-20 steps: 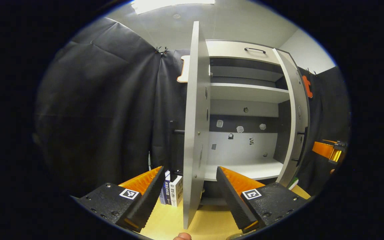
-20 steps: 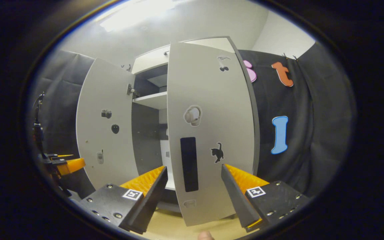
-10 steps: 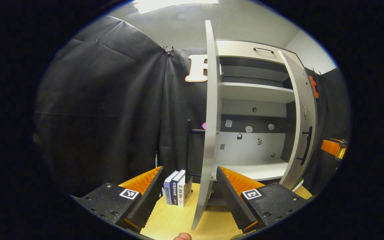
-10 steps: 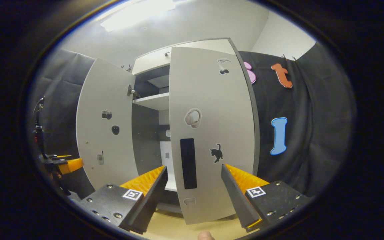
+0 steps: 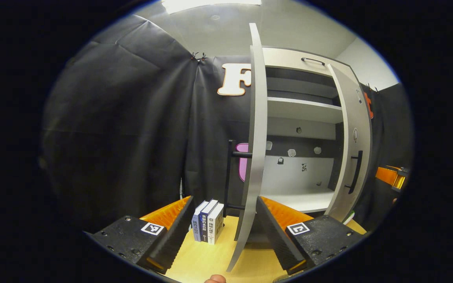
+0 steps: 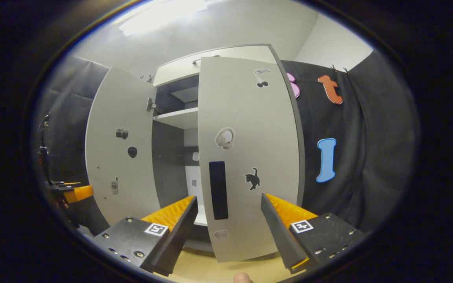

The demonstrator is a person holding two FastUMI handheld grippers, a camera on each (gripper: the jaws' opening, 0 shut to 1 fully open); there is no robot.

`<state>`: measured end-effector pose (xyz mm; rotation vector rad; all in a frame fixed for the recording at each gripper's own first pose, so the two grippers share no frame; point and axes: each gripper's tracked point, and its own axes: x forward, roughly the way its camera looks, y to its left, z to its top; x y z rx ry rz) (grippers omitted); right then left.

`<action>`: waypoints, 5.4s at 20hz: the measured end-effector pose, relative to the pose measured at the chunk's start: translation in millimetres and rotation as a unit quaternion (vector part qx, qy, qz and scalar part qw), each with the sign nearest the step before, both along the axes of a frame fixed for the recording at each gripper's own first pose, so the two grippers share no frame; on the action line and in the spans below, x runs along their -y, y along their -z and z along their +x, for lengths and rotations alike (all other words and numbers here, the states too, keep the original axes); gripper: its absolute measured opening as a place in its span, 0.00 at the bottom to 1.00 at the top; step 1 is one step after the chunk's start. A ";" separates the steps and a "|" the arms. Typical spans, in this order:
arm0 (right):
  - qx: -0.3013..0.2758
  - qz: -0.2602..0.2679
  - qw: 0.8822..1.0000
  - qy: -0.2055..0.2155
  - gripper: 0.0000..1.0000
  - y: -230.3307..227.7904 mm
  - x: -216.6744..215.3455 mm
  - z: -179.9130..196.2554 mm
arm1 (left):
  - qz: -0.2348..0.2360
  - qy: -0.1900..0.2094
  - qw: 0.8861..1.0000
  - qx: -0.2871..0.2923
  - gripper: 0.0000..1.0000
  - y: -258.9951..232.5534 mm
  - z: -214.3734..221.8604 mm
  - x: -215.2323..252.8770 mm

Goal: Grasp the bottle in the cabinet with the left hand and place it on the coaster, then close the right door with the right hand and the left door with the left hand.

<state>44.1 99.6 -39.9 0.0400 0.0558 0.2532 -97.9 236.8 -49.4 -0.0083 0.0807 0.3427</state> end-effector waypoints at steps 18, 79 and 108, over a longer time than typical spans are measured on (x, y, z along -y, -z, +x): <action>0.002 0.007 1.000 0.003 0.97 3.1 -12.0 8.4 | 0.016 -0.028 0.999 0.002 0.96 -1.7 1.9 -21.2; 0.011 -0.012 0.998 0.056 0.93 -5.0 60.3 2.4 | -0.018 0.180 0.983 0.015 0.95 1.0 62.0 119.5; 0.016 -0.006 0.997 0.069 0.93 -7.1 80.4 0.5 | -0.006 0.207 0.978 0.013 0.95 -4.6 71.0 143.8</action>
